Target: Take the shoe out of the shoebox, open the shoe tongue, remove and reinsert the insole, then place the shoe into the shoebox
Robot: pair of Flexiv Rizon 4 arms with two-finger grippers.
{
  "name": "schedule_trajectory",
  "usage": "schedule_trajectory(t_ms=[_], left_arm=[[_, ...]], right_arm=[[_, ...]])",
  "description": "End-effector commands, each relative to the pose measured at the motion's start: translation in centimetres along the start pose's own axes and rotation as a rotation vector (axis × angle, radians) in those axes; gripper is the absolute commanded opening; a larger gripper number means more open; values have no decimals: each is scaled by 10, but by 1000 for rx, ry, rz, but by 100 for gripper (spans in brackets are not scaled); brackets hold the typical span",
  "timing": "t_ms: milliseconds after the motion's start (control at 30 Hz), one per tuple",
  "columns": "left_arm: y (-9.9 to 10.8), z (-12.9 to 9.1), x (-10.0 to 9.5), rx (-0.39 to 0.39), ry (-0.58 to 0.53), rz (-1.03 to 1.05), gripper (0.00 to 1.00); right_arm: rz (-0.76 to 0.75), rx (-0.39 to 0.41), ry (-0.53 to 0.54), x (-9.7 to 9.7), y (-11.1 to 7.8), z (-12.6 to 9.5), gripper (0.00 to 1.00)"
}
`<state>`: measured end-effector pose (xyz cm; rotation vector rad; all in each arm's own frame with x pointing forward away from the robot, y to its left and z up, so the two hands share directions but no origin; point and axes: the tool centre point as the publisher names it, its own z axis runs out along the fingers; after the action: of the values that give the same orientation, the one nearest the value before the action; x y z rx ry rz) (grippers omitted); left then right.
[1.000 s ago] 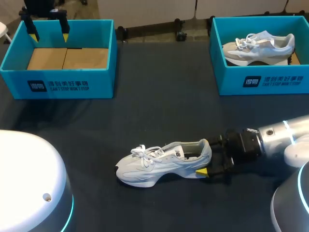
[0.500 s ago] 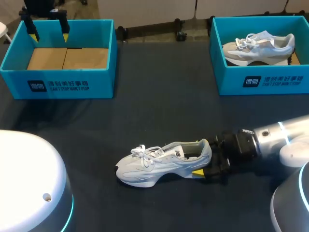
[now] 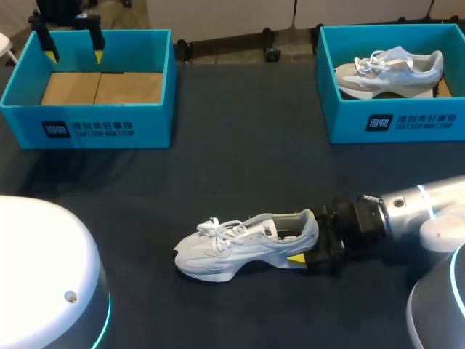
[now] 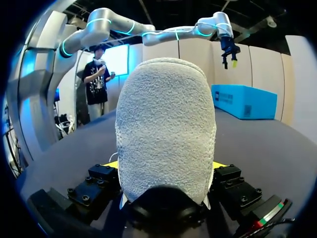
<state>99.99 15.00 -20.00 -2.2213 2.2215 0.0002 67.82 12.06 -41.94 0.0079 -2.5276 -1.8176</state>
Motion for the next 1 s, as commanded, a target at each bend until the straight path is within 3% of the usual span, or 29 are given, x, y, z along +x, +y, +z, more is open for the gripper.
schedule_trajectory(t_ms=[33,67,600,700,1000], left_arm=[[0,0,0,0,0,0,100],[0,0,0,0,0,0,100],[0,0,0,0,0,0,100],[17,-1,15,39,-18,-76,100],[62,-8,58,47,0,-205,100]], right_arm=[[2,10,1,0,1,3,17],[4,14,-1,0,1,3,0],[10,11,2,2,0,2,0],[10,11,2,2,0,2,0],[10,11,2,2,0,2,0]])
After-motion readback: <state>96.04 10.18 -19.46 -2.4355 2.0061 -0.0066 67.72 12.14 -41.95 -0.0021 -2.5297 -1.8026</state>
